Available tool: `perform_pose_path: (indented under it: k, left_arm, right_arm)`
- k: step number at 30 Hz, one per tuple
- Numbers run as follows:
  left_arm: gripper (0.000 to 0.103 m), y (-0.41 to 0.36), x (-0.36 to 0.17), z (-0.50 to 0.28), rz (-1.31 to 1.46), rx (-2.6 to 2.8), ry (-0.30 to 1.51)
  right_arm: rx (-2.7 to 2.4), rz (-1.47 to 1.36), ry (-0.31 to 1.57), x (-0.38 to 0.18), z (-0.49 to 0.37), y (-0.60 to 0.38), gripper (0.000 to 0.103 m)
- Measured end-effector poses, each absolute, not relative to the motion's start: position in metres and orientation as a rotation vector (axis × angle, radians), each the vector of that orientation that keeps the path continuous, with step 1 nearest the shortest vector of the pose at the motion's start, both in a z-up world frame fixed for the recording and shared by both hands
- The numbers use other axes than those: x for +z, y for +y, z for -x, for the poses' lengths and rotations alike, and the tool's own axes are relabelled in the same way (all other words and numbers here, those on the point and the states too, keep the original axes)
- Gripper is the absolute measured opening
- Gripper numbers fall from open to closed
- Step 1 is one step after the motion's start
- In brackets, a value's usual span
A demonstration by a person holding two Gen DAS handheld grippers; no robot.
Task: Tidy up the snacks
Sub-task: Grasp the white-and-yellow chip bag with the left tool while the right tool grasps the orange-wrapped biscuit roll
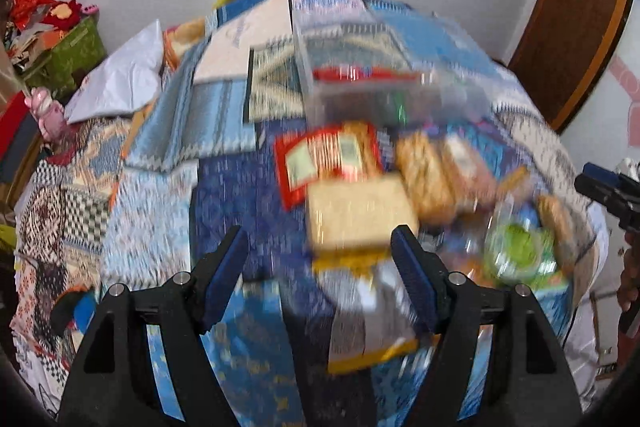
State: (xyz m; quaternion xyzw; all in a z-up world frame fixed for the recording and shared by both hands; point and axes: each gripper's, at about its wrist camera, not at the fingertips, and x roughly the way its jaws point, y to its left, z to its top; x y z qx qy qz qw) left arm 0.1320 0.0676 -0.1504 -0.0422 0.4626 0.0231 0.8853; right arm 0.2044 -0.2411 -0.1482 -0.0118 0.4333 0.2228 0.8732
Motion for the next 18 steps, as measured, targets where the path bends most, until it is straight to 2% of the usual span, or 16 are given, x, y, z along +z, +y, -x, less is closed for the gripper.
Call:
perform_pose_path:
  k: [7, 9, 13, 15, 18]
  left_arm:
    - [0.074, 0.067, -0.182, -0.111, 0.097, 0.046, 1.028]
    - [0.074, 0.066, -0.186, -0.108, 0.107, 0.043, 1.035]
    - [0.074, 0.055, -0.188, -0.105, 0.084, 0.015, 1.035]
    - [0.074, 0.049, -0.188, -0.106, 0.074, 0.005, 1.031]
    - [0.074, 0.044, -0.194, -0.111, 0.083, -0.008, 1.046]
  right_arm:
    - [0.455, -0.043, 0.99, -0.183, -0.192, -0.254, 0.074]
    - [0.46, -0.036, 0.997, -0.186, -0.19, -0.254, 0.063]
    - [0.454, -0.01, 0.999, -0.188, -0.189, -0.255, 0.05]
    - [0.439, -0.018, 1.005, -0.189, -0.191, -0.259, 0.039]
    - [0.445, -0.052, 1.014, -0.191, -0.194, -0.263, 0.038]
